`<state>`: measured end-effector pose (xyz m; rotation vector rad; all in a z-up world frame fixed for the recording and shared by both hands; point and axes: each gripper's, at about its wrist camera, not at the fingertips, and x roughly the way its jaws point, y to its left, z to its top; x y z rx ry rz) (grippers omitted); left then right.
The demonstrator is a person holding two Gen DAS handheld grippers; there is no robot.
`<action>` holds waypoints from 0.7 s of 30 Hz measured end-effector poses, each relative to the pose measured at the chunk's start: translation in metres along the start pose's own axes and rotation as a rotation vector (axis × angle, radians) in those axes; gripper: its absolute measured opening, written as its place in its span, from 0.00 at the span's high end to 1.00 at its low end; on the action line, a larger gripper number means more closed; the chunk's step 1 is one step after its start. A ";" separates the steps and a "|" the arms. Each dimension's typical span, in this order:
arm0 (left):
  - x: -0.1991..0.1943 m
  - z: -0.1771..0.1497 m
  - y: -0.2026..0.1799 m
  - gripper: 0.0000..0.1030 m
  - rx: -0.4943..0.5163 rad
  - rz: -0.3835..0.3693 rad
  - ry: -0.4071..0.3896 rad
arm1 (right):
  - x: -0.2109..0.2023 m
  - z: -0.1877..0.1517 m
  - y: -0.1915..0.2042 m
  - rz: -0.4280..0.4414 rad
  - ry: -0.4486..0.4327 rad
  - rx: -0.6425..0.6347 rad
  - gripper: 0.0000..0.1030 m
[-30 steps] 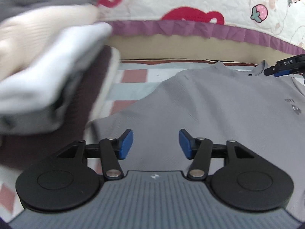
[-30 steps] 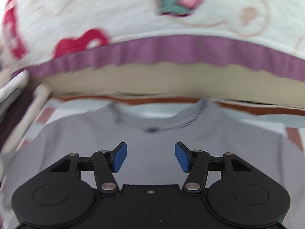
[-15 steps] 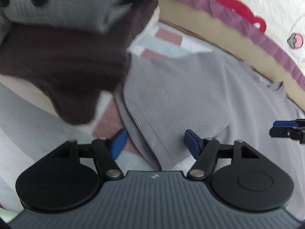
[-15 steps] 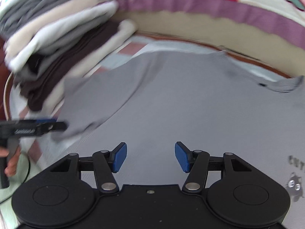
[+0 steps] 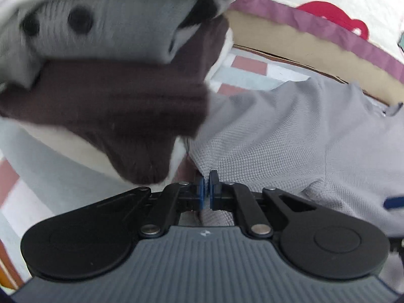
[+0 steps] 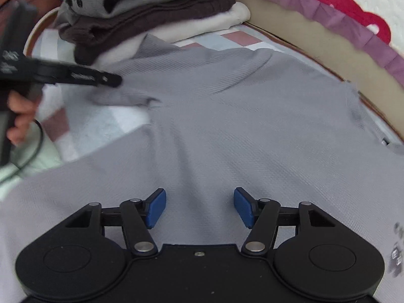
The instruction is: Fold clothes
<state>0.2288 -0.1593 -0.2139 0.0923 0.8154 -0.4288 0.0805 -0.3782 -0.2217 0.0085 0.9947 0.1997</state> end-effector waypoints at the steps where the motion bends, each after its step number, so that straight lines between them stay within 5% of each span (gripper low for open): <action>1: -0.002 0.000 0.000 0.95 0.005 -0.002 0.006 | 0.000 -0.002 0.005 0.005 0.001 -0.008 0.37; 3: -0.005 0.000 0.000 0.90 0.014 -0.006 0.018 | -0.002 -0.007 0.013 0.045 0.010 0.004 0.34; 5: -0.012 0.000 0.002 0.67 -0.010 -0.021 0.058 | -0.004 -0.013 0.019 0.086 0.018 0.025 0.33; 9: -0.043 -0.004 0.005 0.60 -0.042 -0.080 0.109 | -0.031 -0.038 -0.034 0.151 -0.017 0.332 0.35; 12: -0.065 -0.005 0.002 0.56 -0.024 -0.122 0.095 | -0.071 -0.072 -0.076 -0.101 -0.053 0.401 0.35; 16: -0.072 -0.007 -0.009 0.55 -0.034 -0.279 0.120 | -0.131 -0.136 -0.148 -0.375 -0.133 0.631 0.35; 19: -0.063 -0.009 -0.023 0.49 -0.005 -0.381 0.179 | -0.170 -0.191 -0.196 -0.489 -0.212 0.881 0.35; 21: -0.056 -0.013 -0.030 0.48 0.003 -0.401 0.218 | -0.182 -0.220 -0.219 -0.471 -0.236 1.017 0.35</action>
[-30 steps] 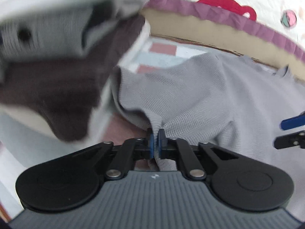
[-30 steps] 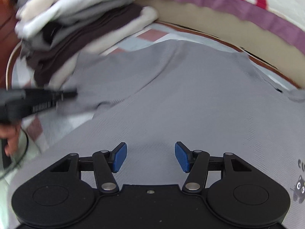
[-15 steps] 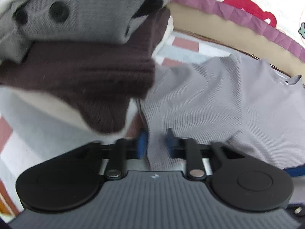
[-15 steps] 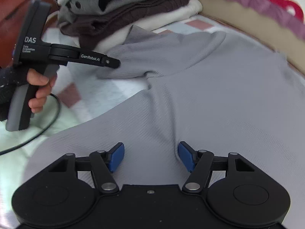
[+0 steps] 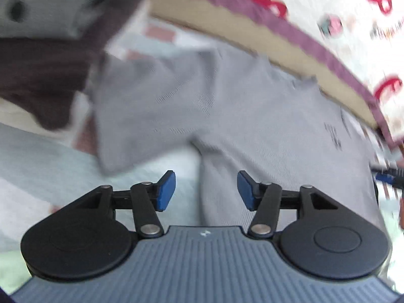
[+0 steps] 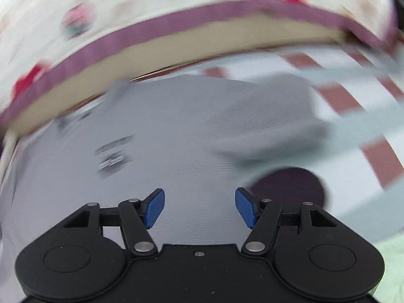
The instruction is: Fold clothes
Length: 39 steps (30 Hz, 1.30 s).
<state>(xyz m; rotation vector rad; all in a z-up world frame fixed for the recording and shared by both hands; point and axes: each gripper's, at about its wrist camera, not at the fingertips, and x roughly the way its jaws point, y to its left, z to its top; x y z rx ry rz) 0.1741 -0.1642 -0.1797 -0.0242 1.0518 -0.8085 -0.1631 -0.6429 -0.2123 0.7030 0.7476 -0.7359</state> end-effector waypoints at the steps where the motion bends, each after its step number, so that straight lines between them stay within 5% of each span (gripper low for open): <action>1: 0.003 -0.002 0.000 0.48 -0.015 -0.011 0.010 | 0.001 0.004 -0.018 0.005 0.007 0.069 0.35; 5: 0.021 -0.004 0.003 0.48 -0.075 -0.095 0.051 | 0.020 0.008 -0.046 0.088 0.012 0.257 0.35; 7: 0.027 -0.008 -0.004 0.52 -0.010 -0.085 0.053 | 0.028 0.011 -0.045 0.094 -0.001 0.265 0.33; 8: 0.026 -0.010 -0.009 0.88 0.040 -0.055 0.053 | 0.031 0.012 -0.043 0.087 -0.025 0.258 0.33; 11: 0.020 -0.015 -0.022 0.97 0.168 0.026 0.053 | 0.044 0.019 -0.030 0.029 -0.074 0.235 0.33; 17: 0.007 -0.017 -0.022 0.97 0.137 0.037 0.060 | 0.058 0.034 -0.021 -0.112 -0.186 0.103 0.36; 19: 0.009 -0.019 -0.020 0.97 0.127 0.039 0.071 | 0.055 0.036 -0.023 -0.151 -0.221 0.066 0.94; 20: 0.010 -0.019 -0.019 0.96 0.122 0.040 0.077 | 0.053 0.037 -0.024 -0.170 -0.238 0.047 0.96; 24: 0.015 -0.020 -0.015 0.96 0.103 0.044 0.097 | 0.047 0.042 -0.029 -0.252 -0.302 -0.027 0.95; 26: 0.016 -0.020 -0.013 0.96 0.094 0.043 0.100 | 0.053 0.043 -0.036 -0.358 -0.263 -0.069 0.91; 30: 0.013 -0.018 -0.012 0.91 0.075 0.056 0.113 | 0.039 0.043 -0.044 -0.362 -0.278 0.018 0.76; 33: 0.000 -0.013 -0.009 0.71 0.084 0.126 0.057 | 0.023 0.043 -0.025 -0.377 -0.317 -0.011 0.70; 35: -0.012 -0.009 -0.002 0.51 0.060 0.166 -0.014 | 0.009 0.038 -0.006 -0.332 -0.351 -0.061 0.68; 39: -0.021 -0.003 0.023 0.51 -0.079 0.227 -0.142 | 0.000 0.037 0.049 -0.167 -0.354 -0.194 0.67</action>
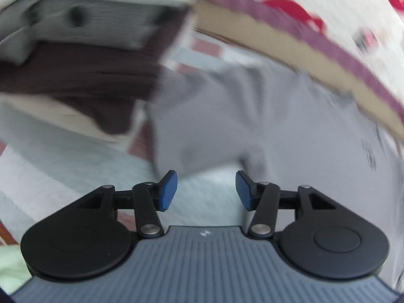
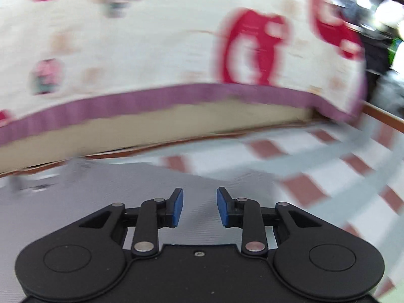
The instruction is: Fold clothes
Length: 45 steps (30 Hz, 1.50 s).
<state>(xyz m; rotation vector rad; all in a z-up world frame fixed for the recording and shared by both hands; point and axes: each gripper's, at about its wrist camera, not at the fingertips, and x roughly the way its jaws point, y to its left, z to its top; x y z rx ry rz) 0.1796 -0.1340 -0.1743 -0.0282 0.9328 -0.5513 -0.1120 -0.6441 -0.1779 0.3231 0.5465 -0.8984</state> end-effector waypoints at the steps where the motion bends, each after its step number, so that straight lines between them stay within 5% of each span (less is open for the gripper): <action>1: 0.003 0.000 -0.001 0.51 0.025 0.049 -0.019 | 0.000 -0.001 0.018 0.065 0.025 -0.028 0.67; 5: 0.018 0.001 -0.008 0.51 0.133 0.196 -0.069 | -0.002 -0.016 0.100 0.327 0.142 -0.184 0.67; 11: 0.039 0.003 -0.004 0.51 0.019 0.116 -0.037 | -0.033 -0.064 0.229 0.668 0.242 -0.511 0.67; 16: 0.042 -0.003 -0.018 0.51 0.122 0.195 -0.047 | -0.057 -0.096 0.291 0.753 0.236 -0.678 0.67; 18: 0.045 -0.001 -0.009 0.50 0.035 0.159 -0.037 | -0.067 -0.109 0.315 0.787 0.233 -0.745 0.67; 22: 0.046 -0.001 0.007 0.27 -0.123 0.053 -0.085 | -0.068 -0.126 0.355 0.789 0.188 -0.882 0.67; 25: 0.049 -0.001 0.009 0.28 -0.131 0.026 -0.104 | -0.065 -0.131 0.367 0.819 0.201 -0.873 0.67; 27: 0.052 0.000 0.012 0.46 -0.142 0.026 -0.113 | -0.066 -0.130 0.366 0.838 0.200 -0.864 0.67; 28: 0.054 0.000 0.013 0.97 -0.151 0.028 -0.117 | -0.065 -0.129 0.365 0.848 0.209 -0.856 0.67; 31: 0.054 -0.004 0.015 0.97 -0.168 0.029 -0.145 | -0.060 -0.123 0.362 0.882 0.265 -0.816 0.65; 36: 0.040 -0.001 -0.013 0.97 -0.044 -0.001 -0.231 | -0.048 -0.121 0.353 0.915 0.295 -0.764 0.59; 40: 0.025 0.013 -0.039 0.97 0.101 -0.034 -0.343 | -0.034 -0.086 0.331 1.005 0.441 -0.459 0.56; 42: 0.017 0.028 -0.049 0.97 0.167 -0.030 -0.386 | -0.027 -0.067 0.310 0.998 0.439 -0.336 0.50; 45: -0.003 0.038 -0.073 0.97 0.252 -0.173 -0.459 | -0.010 -0.037 0.280 0.944 0.438 -0.176 0.49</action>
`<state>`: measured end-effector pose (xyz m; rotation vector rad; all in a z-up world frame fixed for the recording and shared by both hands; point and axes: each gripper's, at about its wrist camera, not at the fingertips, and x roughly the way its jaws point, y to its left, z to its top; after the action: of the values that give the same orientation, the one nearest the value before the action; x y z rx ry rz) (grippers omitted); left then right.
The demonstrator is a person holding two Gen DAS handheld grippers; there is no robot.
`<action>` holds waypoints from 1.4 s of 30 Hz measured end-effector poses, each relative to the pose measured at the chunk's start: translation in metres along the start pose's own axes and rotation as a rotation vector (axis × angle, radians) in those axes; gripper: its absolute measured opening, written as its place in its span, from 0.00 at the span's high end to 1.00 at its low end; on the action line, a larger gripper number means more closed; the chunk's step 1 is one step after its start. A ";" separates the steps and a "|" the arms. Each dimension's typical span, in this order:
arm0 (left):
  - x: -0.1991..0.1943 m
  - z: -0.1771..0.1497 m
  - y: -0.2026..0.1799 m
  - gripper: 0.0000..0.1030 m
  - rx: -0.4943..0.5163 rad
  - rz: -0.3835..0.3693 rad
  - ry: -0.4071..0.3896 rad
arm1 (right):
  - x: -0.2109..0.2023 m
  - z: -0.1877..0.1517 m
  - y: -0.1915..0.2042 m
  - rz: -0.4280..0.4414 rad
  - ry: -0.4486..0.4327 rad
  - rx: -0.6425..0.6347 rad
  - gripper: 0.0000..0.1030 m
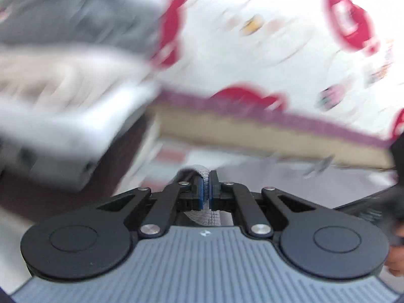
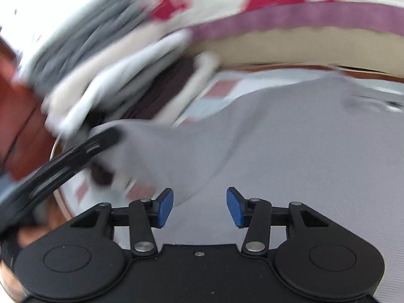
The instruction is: Fold clothes
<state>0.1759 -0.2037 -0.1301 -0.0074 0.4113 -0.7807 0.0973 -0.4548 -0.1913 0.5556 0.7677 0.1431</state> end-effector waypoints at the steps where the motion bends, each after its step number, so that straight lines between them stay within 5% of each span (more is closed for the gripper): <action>1: -0.001 0.000 -0.012 0.97 0.026 -0.080 -0.007 | -0.008 0.006 -0.010 -0.016 -0.022 0.045 0.49; 5: 0.014 -0.032 -0.049 0.95 0.119 -0.293 0.196 | -0.031 0.011 -0.038 -0.180 -0.097 0.111 0.49; 7: 0.028 -0.049 -0.053 0.94 0.147 -0.316 0.359 | -0.024 0.001 -0.035 -0.262 -0.071 0.041 0.50; 10: 0.030 -0.057 -0.040 0.91 0.139 -0.348 0.452 | -0.016 -0.007 -0.025 -0.244 -0.047 -0.014 0.50; 14: 0.013 -0.044 -0.009 0.71 0.059 -0.328 0.412 | -0.005 -0.007 -0.002 -0.181 -0.017 -0.136 0.50; 17: 0.004 -0.039 0.010 0.71 0.028 -0.253 0.370 | 0.010 -0.003 0.018 -0.127 0.038 -0.235 0.44; 20: 0.012 -0.046 0.009 0.71 0.109 -0.213 0.381 | 0.031 -0.005 0.030 -0.088 0.111 -0.251 0.32; 24: 0.016 -0.057 -0.006 0.70 0.275 -0.133 0.424 | 0.066 -0.029 0.038 -0.252 0.209 -0.297 0.32; 28: 0.025 -0.068 -0.006 0.74 0.340 -0.032 0.460 | 0.067 -0.051 0.061 -0.362 0.115 -0.490 0.40; 34: 0.022 -0.064 0.008 0.77 0.250 -0.031 0.465 | 0.053 -0.029 0.035 -0.207 0.095 -0.181 0.43; 38: 0.025 -0.063 0.011 0.76 0.222 0.006 0.475 | 0.044 -0.024 0.042 -0.094 0.061 -0.125 0.36; 42: 0.028 -0.064 0.007 0.78 0.192 0.059 0.475 | 0.056 -0.019 0.044 -0.146 0.041 -0.108 0.34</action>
<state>0.1748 -0.2088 -0.1998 0.3739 0.7804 -0.7580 0.1270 -0.3919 -0.2142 0.3939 0.8328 0.0612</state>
